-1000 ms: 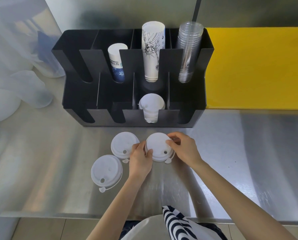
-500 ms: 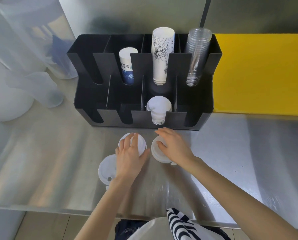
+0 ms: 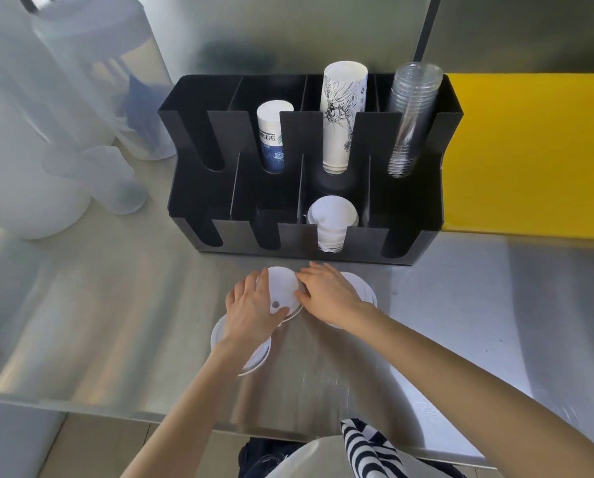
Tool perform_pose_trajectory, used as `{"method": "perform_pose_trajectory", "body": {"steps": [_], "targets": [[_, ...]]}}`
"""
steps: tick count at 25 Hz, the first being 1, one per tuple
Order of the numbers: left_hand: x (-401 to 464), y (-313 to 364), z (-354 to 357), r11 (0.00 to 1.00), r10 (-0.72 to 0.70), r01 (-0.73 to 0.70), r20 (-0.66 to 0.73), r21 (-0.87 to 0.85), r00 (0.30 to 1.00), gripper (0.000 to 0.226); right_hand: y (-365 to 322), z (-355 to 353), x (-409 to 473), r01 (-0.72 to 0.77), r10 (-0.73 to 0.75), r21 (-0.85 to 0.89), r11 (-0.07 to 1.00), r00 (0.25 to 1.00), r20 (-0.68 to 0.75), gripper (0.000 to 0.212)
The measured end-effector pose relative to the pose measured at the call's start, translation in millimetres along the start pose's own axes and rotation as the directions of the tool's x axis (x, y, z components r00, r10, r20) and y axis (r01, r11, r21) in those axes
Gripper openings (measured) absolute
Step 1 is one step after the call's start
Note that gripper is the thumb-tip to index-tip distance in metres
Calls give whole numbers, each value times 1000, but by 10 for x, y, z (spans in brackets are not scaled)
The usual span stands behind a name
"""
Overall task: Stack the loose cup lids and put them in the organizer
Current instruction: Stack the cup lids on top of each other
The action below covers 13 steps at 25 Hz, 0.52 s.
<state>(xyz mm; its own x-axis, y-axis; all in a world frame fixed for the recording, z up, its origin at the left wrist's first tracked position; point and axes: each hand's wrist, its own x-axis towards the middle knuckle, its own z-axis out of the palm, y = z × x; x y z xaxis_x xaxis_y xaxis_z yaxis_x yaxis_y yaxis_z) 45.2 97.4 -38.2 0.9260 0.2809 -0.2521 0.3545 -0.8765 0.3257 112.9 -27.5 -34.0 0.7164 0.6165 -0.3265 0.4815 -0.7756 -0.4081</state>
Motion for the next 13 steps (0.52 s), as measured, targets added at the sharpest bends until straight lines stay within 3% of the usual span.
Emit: {"method": "perform_pose_trajectory", "body": {"steps": [4,8,10,13], "targets": [[-25,23,-4,991,0,-1,-10,-136,1000,70,8,-5,-27,-11,11,29,1000,1000,-15,39],[-90,123,-65,957,-9,-36,-156,-286,988,68,-30,-87,-150,-50,83,254,966,990,-118,39],[-132,185,-93,940,-2,-73,-220,-333,976,69,-24,-157,-220,-78,166,424,902,970,-176,37],[-199,302,-93,874,10,-116,-222,-472,975,63,87,-235,-321,-82,286,705,704,942,-176,30]]}}
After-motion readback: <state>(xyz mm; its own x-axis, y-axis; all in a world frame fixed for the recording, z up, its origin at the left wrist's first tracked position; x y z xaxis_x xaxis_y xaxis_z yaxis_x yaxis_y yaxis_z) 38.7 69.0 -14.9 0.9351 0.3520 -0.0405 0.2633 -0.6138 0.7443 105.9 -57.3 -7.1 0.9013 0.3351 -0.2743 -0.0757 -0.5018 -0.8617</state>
